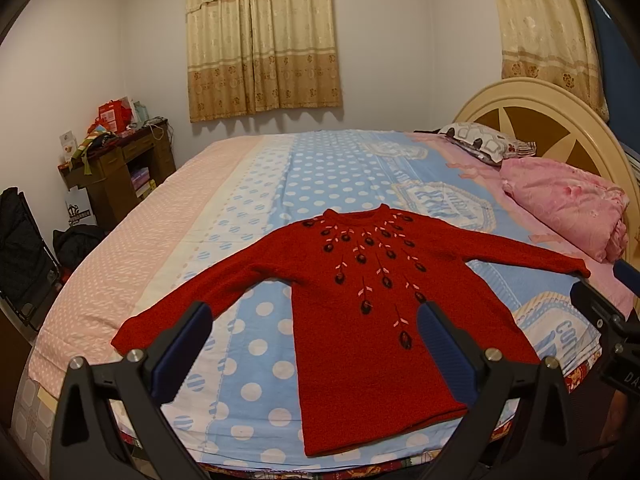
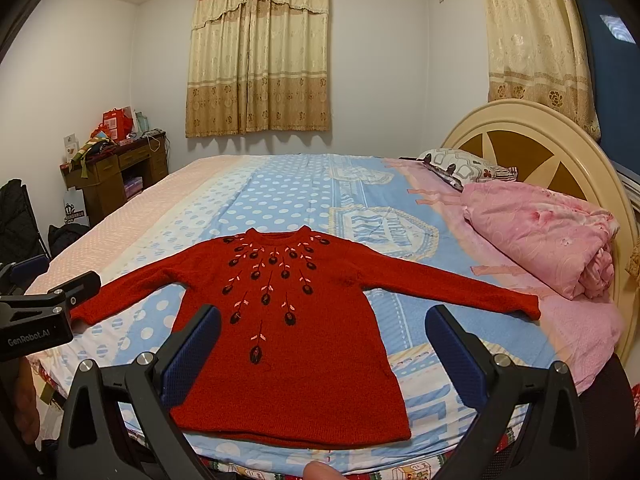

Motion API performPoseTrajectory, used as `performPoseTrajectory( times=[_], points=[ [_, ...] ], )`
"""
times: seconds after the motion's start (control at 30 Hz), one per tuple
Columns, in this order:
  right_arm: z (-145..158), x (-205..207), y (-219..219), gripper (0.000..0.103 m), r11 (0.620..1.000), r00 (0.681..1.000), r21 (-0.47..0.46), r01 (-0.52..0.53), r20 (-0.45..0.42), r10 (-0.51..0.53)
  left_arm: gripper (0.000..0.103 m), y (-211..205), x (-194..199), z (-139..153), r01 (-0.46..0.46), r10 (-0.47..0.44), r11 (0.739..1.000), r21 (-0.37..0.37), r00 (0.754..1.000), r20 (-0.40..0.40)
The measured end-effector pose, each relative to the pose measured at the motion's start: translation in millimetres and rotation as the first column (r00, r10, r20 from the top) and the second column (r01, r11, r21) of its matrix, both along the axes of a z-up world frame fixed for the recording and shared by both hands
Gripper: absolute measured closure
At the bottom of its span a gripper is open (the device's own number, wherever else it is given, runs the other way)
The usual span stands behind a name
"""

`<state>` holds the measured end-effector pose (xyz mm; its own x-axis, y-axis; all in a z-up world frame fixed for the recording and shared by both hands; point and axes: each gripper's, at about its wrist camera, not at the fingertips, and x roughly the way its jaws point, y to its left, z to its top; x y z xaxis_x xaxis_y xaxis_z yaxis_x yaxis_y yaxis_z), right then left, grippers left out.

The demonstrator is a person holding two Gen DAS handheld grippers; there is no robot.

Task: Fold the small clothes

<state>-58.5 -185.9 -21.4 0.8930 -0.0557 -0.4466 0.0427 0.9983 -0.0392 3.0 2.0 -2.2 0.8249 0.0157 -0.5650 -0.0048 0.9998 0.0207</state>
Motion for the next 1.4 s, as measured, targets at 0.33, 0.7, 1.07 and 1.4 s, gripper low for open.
performPoseTrajectory(
  times=[0.33,0.7,1.07,1.4],
  points=[
    [-7,2,0,0.001,1.000,1.000,0.002,-0.001,-0.006,0.001,0.000,0,0,0,0.000,0.000,1.000,0.002,1.000,-0.001],
    [-7,2,0,0.001,1.000,1.000,0.000,0.000,-0.007,0.000,0.000,-1,0,0,0.001,-0.001,1.000,0.004,1.000,-0.001],
    [-11,5,0,0.001,1.000,1.000,0.001,-0.001,-0.013,0.001,0.000,1,0,-2,0.000,0.000,1.000,0.003,1.000,-0.003],
    [-11,5,0,0.001,1.000,1.000,0.001,0.000,-0.014,0.000,0.000,1,0,-3,0.000,0.000,1.000,0.005,1.000,-0.004]
  ],
)
